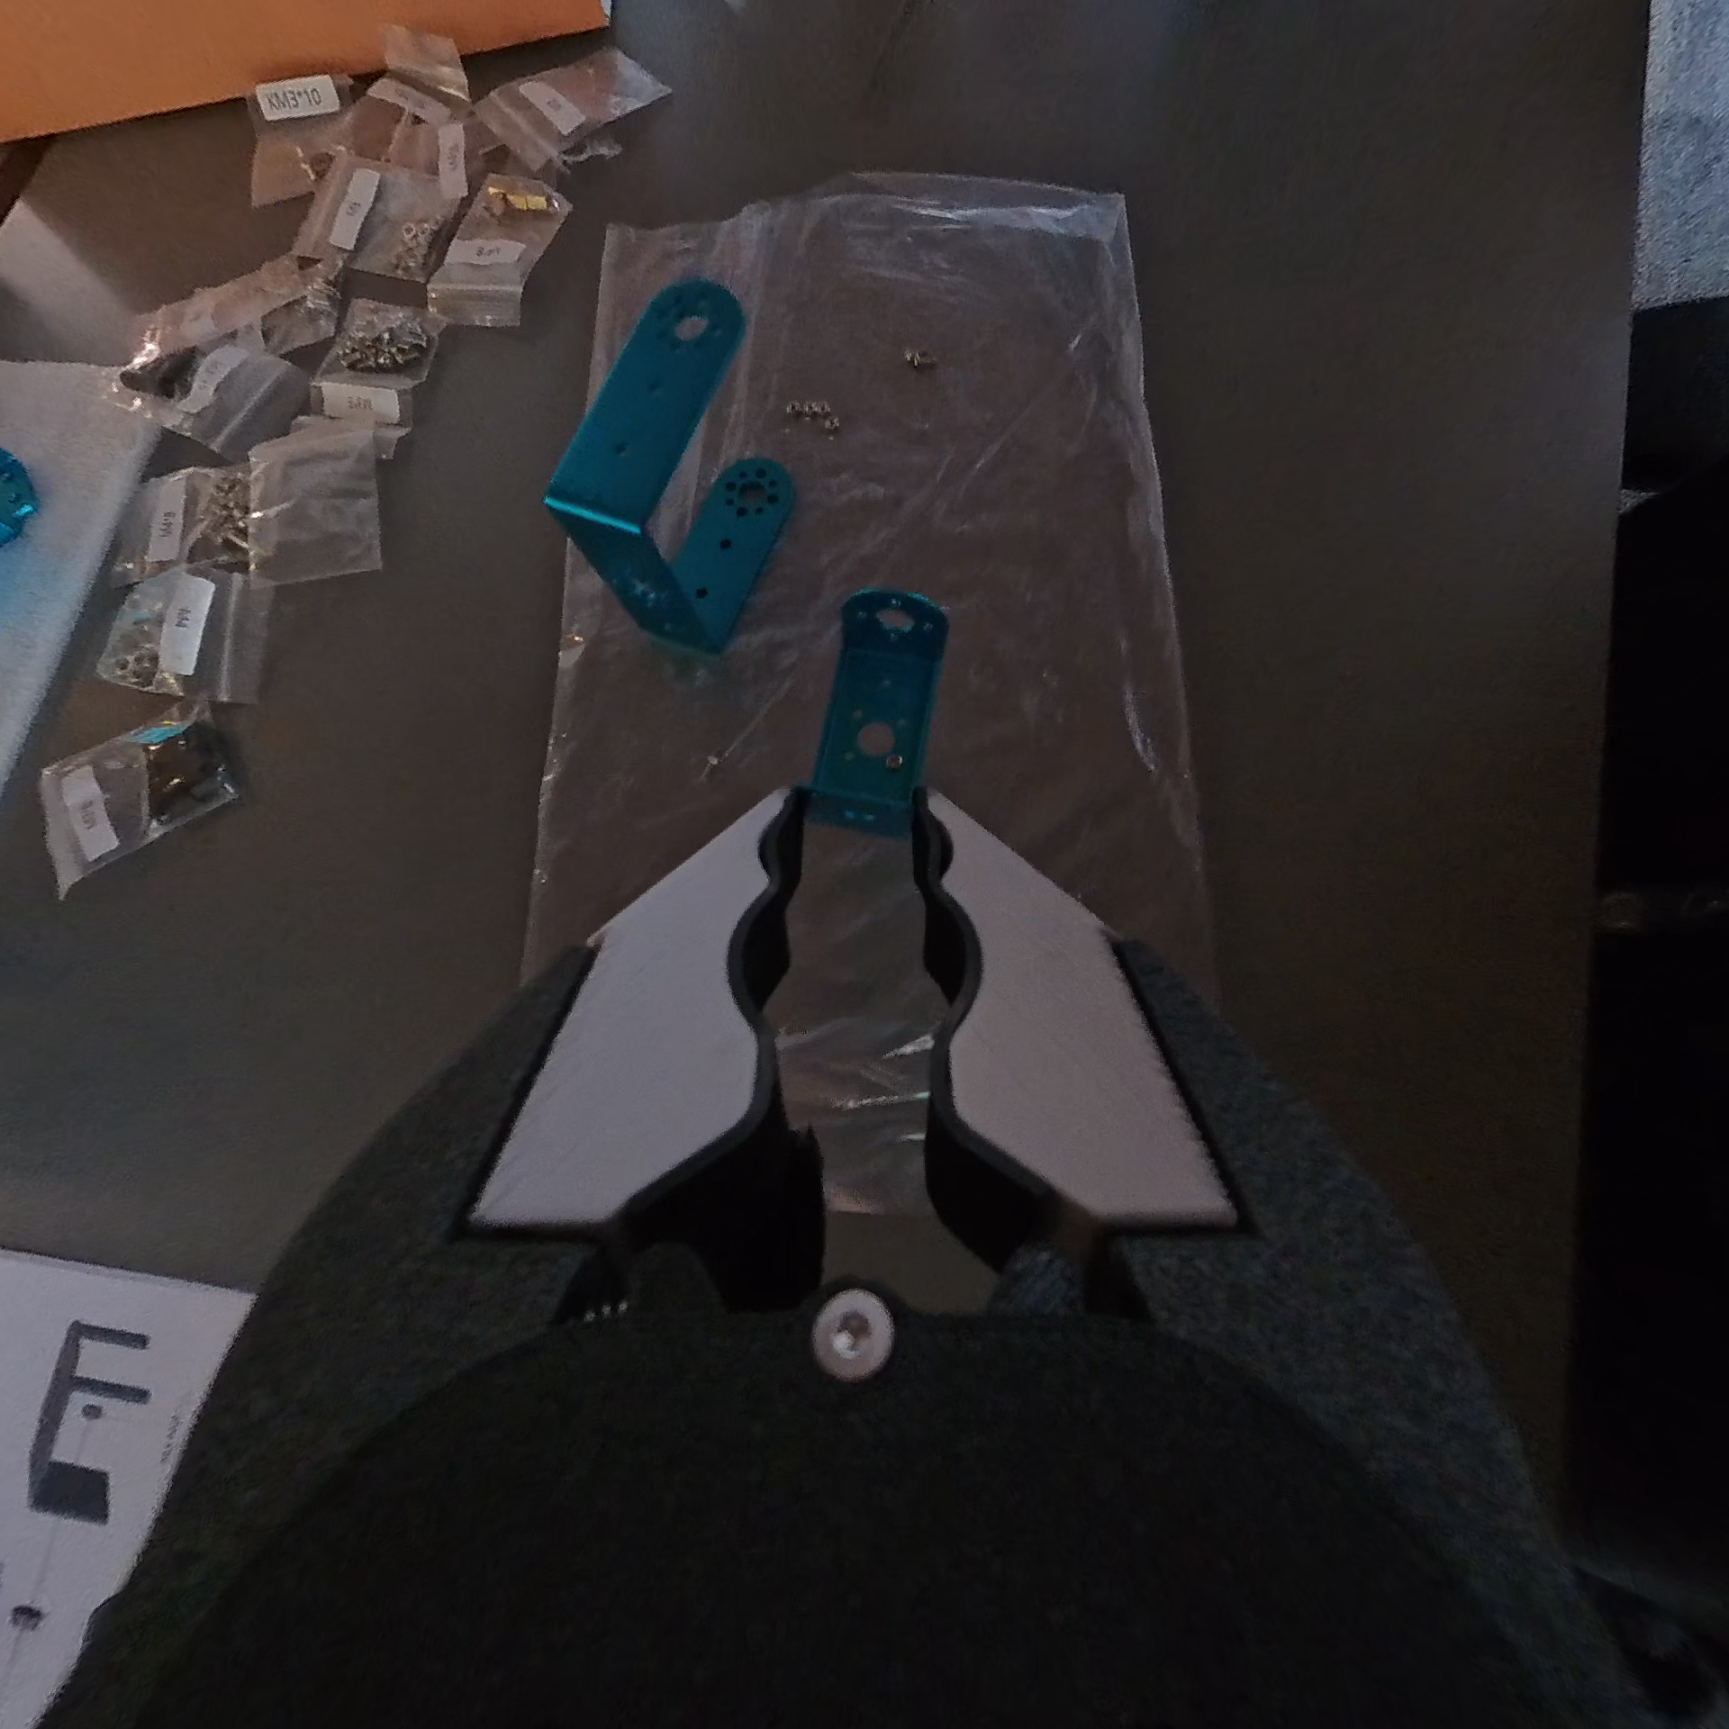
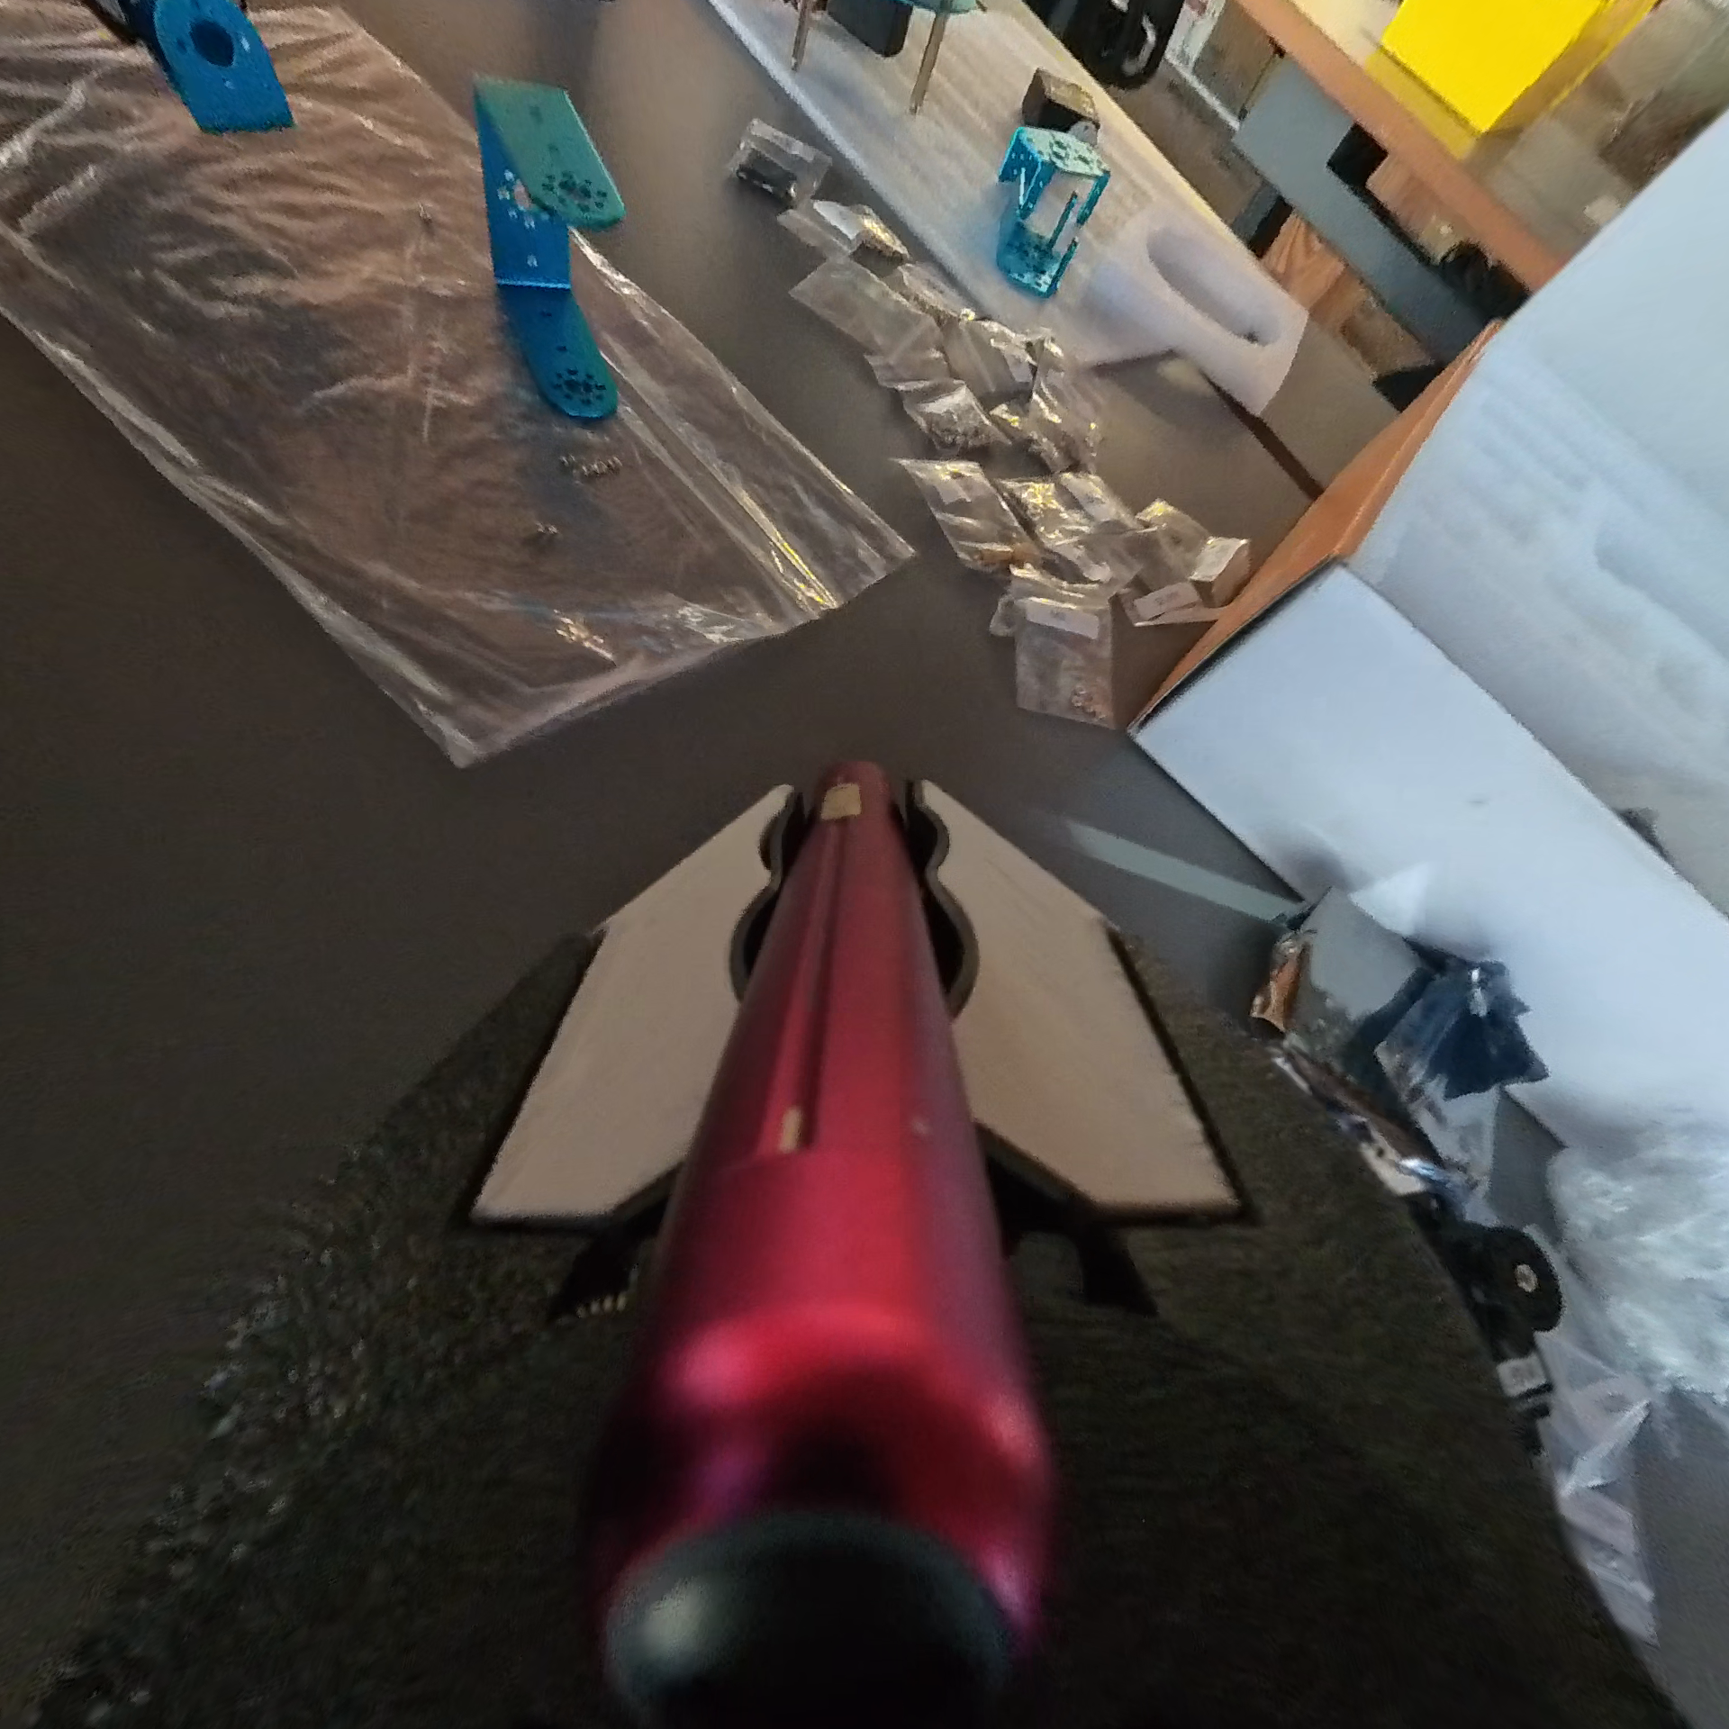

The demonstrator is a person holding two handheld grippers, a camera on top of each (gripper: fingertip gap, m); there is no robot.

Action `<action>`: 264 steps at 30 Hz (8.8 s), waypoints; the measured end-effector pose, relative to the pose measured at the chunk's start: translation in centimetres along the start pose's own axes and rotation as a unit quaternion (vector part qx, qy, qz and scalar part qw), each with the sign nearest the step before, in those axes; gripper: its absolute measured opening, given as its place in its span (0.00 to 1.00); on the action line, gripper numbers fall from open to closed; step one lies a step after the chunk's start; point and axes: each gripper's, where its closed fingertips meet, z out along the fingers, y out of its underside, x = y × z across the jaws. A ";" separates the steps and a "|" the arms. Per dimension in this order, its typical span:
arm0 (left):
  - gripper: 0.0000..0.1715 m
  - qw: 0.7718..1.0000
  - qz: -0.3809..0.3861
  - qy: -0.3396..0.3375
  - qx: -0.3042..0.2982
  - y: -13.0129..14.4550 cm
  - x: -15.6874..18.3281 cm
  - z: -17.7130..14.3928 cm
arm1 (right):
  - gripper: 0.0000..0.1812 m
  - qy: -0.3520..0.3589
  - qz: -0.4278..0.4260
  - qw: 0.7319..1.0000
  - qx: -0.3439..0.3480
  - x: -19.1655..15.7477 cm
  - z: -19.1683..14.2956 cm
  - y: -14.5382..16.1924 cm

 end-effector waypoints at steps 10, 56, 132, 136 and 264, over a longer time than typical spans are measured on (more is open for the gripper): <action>0.13 1.000 -0.003 -0.019 -0.013 -1.2 0.9 0.6 | 0.13 -0.019 0.086 0.996 -0.010 0.4 -1.5 1.8; 0.13 0.996 -0.055 -0.067 0.011 3.7 2.3 -2.8 | 0.11 -0.066 0.136 0.980 0.132 -12.8 8.7 -16.3; 0.13 0.995 -0.058 -0.075 0.003 4.1 -0.9 -1.8 | 0.12 -0.144 0.137 0.972 0.124 -16.2 10.2 -19.6; 0.13 0.995 -0.058 -0.077 0.002 4.1 -1.0 -1.9 | 0.11 -0.148 0.137 0.971 0.125 -16.3 10.1 -19.7; 0.13 1.000 -0.016 -0.020 0.006 -0.5 1.1 3.2 | 0.12 -0.105 0.119 0.985 0.073 -13.4 5.6 -16.4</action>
